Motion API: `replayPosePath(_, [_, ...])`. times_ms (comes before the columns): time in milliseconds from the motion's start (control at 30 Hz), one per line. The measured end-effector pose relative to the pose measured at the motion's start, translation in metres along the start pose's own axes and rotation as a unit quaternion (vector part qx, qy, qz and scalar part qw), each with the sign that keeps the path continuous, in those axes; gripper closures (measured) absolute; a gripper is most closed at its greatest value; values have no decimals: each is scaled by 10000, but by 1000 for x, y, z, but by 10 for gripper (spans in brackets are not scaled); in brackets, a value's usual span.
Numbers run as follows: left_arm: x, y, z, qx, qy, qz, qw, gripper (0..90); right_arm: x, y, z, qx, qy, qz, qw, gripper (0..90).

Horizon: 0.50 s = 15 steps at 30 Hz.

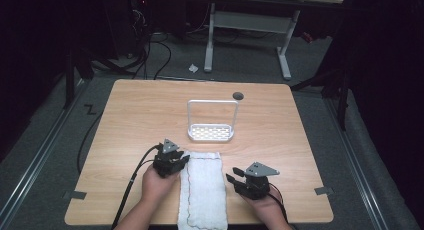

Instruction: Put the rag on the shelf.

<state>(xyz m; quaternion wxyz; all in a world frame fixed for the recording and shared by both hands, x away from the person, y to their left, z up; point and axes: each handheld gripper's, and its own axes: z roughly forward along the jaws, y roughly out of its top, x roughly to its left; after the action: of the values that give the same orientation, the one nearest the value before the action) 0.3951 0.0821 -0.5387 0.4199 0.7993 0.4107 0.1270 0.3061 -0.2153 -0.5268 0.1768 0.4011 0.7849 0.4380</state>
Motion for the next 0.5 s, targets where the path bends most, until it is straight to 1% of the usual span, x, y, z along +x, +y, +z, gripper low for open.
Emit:
replayPosePath(33, [0,0,0,8,-57,-23,10000,717,0,0,0,5,2,0,10000,608])
replayPosePath(67, [0,0,0,17,-157,-85,9998,792,1,0,1,11,-9,-17,10000,606])
replayPosePath(167, [0,0,1,21,-242,-174,9996,818,1,0,1,0,-6,-41,10000,603])
replayPosePath(267, [-1,-1,1,26,-219,-127,9997,830,1,3,5,6,-5,-27,10000,587])
replayPosePath(300, [-1,-1,1,32,-215,-111,9997,831,1,6,8,-19,26,15,10000,574])
replayPosePath(333, [-1,-1,1,20,-224,-127,9997,831,2,12,15,14,31,48,10000,557])
replayPosePath(367, [-1,-1,1,17,-236,-143,9996,831,2,12,15,14,31,48,10000,557])
replayPosePath(433, [1,-1,0,22,-268,-181,9995,831,1,20,23,97,22,111,9999,540])
replayPosePath(467, [1,-1,0,4,-284,-206,9994,831,1,27,29,125,11,135,9998,534])
replayPosePath(500, [2,-1,0,-12,-308,-232,9993,831,-1,32,35,107,-52,101,9999,537])
